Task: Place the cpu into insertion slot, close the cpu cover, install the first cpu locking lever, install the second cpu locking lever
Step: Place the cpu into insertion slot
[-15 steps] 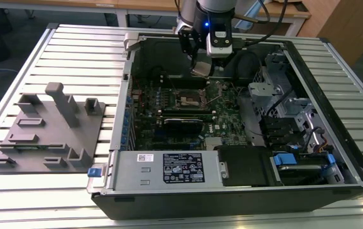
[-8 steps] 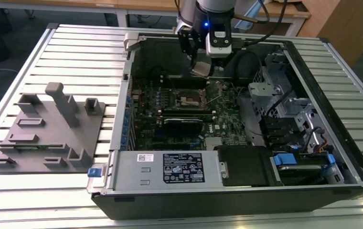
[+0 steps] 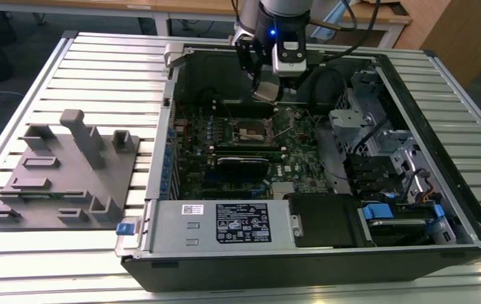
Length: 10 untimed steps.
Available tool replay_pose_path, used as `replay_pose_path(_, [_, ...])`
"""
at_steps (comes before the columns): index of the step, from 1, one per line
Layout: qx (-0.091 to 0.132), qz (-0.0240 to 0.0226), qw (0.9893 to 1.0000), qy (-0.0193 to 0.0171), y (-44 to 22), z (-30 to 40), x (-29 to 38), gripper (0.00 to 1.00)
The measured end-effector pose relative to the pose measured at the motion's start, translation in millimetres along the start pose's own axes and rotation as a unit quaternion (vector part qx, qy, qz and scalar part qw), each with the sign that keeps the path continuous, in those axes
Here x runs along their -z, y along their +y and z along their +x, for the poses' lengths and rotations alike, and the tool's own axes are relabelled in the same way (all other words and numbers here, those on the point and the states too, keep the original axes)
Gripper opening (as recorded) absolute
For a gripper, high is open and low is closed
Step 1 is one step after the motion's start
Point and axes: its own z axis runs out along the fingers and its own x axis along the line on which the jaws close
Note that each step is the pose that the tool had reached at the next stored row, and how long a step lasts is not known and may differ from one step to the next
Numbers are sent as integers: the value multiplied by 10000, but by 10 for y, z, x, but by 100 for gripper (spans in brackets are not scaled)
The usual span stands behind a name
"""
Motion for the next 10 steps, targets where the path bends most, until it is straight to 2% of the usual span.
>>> replay_pose_path(4, [-61,-1,10000,-5,0,0,0,54])
replay_pose_path(10, [-363,-7,9993,-31,-1,0,-3,54])
